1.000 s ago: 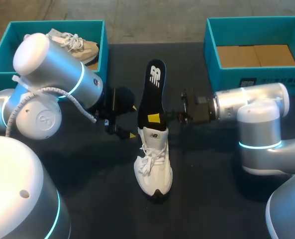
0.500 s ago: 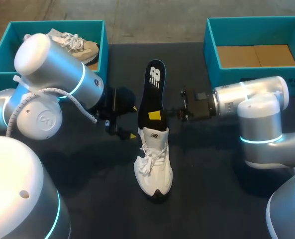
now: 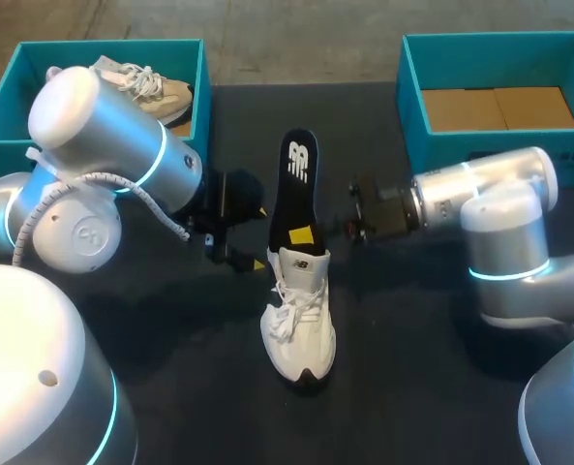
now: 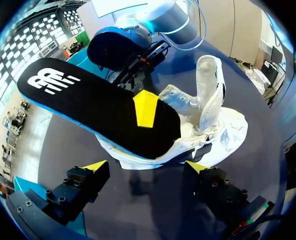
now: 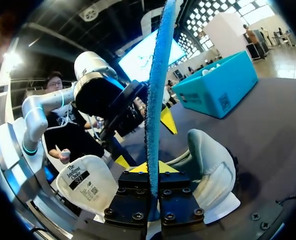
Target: Take the shoe out of the shoebox, open the shoe tongue, remove and reinsert the insole, then place the shoe into the shoebox
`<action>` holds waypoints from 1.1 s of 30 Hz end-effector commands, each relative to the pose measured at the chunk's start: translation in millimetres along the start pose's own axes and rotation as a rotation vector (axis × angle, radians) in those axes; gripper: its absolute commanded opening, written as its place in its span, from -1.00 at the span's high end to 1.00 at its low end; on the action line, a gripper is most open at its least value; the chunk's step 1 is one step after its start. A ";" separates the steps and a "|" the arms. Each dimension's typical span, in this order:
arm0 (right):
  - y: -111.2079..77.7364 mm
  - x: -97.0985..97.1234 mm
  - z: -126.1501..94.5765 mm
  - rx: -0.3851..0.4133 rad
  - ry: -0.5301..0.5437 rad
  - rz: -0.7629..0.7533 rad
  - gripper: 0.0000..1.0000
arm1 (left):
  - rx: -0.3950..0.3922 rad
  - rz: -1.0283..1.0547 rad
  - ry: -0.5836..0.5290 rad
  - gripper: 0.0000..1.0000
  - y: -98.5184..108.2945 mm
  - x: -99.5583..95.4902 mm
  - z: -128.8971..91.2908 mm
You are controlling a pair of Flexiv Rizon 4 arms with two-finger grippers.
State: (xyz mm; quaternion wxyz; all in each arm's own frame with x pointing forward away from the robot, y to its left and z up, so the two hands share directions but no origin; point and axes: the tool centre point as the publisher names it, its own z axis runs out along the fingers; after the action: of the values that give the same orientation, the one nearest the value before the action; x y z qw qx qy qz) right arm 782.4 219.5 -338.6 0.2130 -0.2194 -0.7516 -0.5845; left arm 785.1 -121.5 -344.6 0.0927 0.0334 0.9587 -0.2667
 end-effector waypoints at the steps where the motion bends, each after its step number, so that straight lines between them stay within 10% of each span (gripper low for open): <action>1: -7.2 1.5 4.5 0.011 0.001 0.011 1.00 | -0.002 0.000 -0.007 -1.00 0.8 0.7 0.2; 15: -11.4 5.1 6.0 0.017 0.000 0.018 1.00 | -0.009 -0.002 -0.013 -1.00 1.4 1.4 -0.9; 22: 1.3 9.7 3.0 0.015 -0.014 -0.016 0.50 | -0.009 -0.002 -0.013 -1.00 1.4 1.4 -0.9; 33: 13.1 5.6 -1.9 0.034 -0.014 -0.043 0.55 | -0.009 -0.002 -0.013 -1.00 1.4 1.4 -0.9</action>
State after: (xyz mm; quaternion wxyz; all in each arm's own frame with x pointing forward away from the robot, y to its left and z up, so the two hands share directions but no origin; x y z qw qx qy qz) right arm 783.0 221.6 -327.2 0.1961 -0.2048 -0.7643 -0.5791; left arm 785.2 -120.3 -344.5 0.0976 0.0305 0.9593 -0.2631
